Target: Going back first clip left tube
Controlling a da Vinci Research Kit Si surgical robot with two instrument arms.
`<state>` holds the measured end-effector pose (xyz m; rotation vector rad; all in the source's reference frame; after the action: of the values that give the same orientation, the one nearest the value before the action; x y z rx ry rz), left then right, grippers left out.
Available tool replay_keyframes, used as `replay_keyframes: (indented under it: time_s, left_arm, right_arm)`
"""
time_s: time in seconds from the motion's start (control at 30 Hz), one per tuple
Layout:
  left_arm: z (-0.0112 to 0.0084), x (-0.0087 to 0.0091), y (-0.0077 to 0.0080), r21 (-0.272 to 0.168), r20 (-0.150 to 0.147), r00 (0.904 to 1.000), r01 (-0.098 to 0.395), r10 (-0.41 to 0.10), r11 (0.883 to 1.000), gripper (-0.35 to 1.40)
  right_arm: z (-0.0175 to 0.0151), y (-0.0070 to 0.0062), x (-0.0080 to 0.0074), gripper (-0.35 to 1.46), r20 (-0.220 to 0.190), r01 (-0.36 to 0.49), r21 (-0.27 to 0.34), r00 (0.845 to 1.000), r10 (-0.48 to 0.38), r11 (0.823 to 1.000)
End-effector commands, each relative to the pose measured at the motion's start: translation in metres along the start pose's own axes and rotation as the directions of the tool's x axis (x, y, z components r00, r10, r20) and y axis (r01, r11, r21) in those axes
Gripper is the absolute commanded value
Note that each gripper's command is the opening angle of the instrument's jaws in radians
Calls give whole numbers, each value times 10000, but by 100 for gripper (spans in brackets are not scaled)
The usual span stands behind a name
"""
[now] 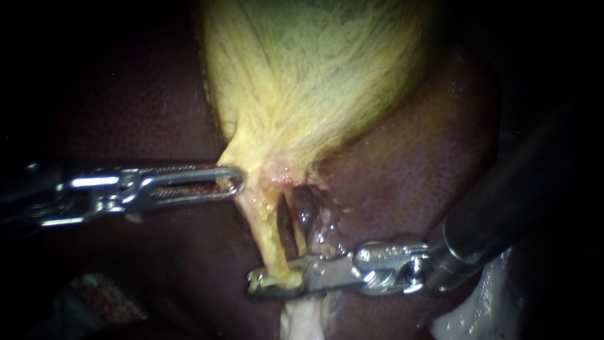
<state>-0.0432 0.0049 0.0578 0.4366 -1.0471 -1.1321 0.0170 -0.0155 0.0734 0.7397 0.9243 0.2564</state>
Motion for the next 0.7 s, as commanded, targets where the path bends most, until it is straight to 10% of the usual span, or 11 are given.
replay_keyframes:
  time_s: [0.03, 0.33, 0.5, 0.7]
  left_arm:
    - [0, 0, 0, 5, 2, 10000, -3, 3, 10000, -35]
    - [-1, 0, 0, 6, 1, 10000, -5, 5, 10000, -35]
    - [-1, 1, 0, 3, 3, 10000, -6, 6, 10000, -35]
    - [-1, 3, 0, -1, 7, 10000, -19, 19, 10000, -35]
  right_arm:
    - [0, 0, 0, -35, 0, 1, -11, 10000, -1, 10000]
    - [1, 1, 0, -35, 0, 3, -15, 10000, -3, 10000]
    - [5, 2, 3, 33, -172, 1005, -114, 9948, -1006, 9949]
    - [12, 6, 13, 60, -654, 2775, -893, 9567, -2837, 9566]
